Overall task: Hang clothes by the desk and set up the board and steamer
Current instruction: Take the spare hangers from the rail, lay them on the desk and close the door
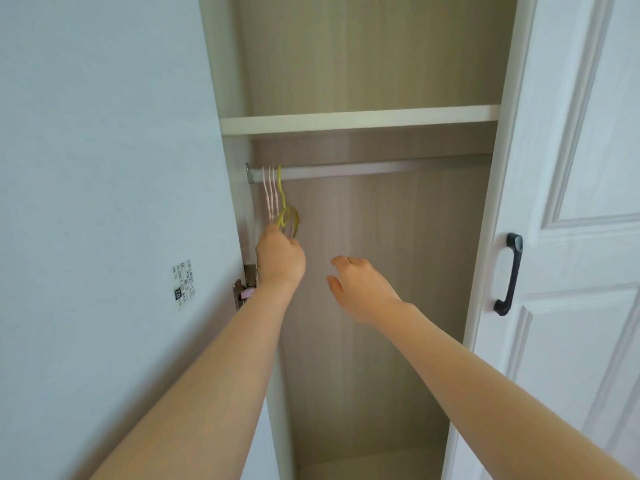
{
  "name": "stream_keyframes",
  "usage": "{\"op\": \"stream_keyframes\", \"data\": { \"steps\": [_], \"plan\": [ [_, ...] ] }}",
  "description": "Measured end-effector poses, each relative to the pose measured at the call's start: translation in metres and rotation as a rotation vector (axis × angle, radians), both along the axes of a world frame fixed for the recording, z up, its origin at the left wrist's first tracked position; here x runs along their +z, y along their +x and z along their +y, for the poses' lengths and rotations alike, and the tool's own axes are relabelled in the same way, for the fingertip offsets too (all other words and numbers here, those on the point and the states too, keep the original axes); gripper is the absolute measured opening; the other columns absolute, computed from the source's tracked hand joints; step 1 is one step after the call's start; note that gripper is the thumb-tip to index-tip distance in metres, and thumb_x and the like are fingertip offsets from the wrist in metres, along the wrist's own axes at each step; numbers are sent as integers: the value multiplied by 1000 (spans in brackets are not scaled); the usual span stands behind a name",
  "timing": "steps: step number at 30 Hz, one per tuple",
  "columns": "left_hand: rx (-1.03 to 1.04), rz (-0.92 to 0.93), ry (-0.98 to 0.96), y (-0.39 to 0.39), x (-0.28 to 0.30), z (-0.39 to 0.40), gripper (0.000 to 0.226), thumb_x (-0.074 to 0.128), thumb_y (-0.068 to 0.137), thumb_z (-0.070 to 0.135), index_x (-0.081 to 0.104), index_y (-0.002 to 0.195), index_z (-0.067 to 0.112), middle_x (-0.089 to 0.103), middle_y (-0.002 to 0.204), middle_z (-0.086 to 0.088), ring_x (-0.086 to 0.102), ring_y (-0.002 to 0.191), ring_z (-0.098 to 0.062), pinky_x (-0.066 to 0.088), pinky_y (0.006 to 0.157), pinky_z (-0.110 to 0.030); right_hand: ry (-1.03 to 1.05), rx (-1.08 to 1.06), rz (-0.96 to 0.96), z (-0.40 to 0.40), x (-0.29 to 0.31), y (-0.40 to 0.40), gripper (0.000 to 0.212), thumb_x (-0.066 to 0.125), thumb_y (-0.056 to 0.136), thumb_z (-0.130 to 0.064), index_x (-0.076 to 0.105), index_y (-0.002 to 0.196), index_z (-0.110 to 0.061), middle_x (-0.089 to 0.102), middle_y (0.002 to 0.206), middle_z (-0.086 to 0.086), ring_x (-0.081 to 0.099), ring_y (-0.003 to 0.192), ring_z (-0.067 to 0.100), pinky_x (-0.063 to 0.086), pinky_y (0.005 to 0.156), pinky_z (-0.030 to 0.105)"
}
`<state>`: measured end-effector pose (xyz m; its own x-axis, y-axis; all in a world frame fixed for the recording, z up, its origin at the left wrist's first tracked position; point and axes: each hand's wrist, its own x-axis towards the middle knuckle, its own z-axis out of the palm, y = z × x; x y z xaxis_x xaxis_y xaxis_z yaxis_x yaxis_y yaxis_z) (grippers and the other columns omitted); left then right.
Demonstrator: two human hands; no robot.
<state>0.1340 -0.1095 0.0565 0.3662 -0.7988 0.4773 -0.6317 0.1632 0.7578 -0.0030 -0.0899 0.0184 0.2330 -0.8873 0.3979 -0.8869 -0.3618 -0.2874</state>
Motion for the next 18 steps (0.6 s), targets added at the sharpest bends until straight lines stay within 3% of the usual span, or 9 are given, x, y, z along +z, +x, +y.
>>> {"op": "stream_keyframes", "data": {
  "steps": [2,5,8,9,10,12,13,15,18],
  "plan": [
    [32,108,84,1,6,-10,31,39,97,7,51,123,-3,58,121,-22,54,112,-39,37,76,-33,-8,6,-21,-11,6,6,37,42,98,-25,49,125,0,58,118,19,50,113,36,49,86,45],
    [29,345,192,11,13,-26,33,39,99,9,50,125,-9,53,129,-27,50,120,-40,41,91,-38,13,29,-81,-28,13,16,36,42,98,-25,49,122,0,59,115,19,53,108,37,51,84,46],
    [21,327,304,18,19,-31,32,40,99,6,49,130,-1,52,134,-17,51,125,-31,43,97,-32,77,52,-247,-41,21,26,35,42,97,-25,51,118,1,62,112,20,57,102,39,51,84,45],
    [82,100,327,18,15,-32,33,42,99,6,49,131,3,52,135,-12,52,124,-26,44,95,-27,103,60,-313,-43,24,30,35,42,97,-25,53,116,2,62,111,20,58,101,39,51,85,43],
    [105,127,318,20,15,-37,33,42,99,8,48,132,5,52,135,-10,54,120,-22,47,89,-22,134,68,-376,-46,28,34,35,42,98,-26,55,113,2,63,107,19,58,98,37,51,83,40],
    [-32,730,269,24,13,-55,37,41,100,11,46,135,3,56,128,-10,52,101,-19,48,66,-19,204,80,-485,-51,35,41,35,43,99,-30,58,90,1,61,84,13,56,79,28,45,69,33],
    [-58,780,252,25,9,-60,38,40,99,9,45,135,1,60,113,-10,49,92,-19,46,61,-23,236,78,-531,-54,39,45,38,43,99,-33,54,79,-3,55,72,8,50,68,24,40,63,31],
    [-92,867,294,24,7,-65,31,34,98,4,53,121,-1,53,81,-9,48,77,-21,46,67,-28,281,73,-598,-60,46,51,40,44,98,-38,52,74,-7,46,64,4,44,63,22,35,61,29],
    [-117,886,286,24,0,-71,22,32,94,0,52,87,5,52,79,-13,43,58,-20,37,55,-25,302,64,-643,-69,51,59,47,51,94,-42,45,60,-10,40,55,1,39,54,18,32,53,29]
  ]
}}
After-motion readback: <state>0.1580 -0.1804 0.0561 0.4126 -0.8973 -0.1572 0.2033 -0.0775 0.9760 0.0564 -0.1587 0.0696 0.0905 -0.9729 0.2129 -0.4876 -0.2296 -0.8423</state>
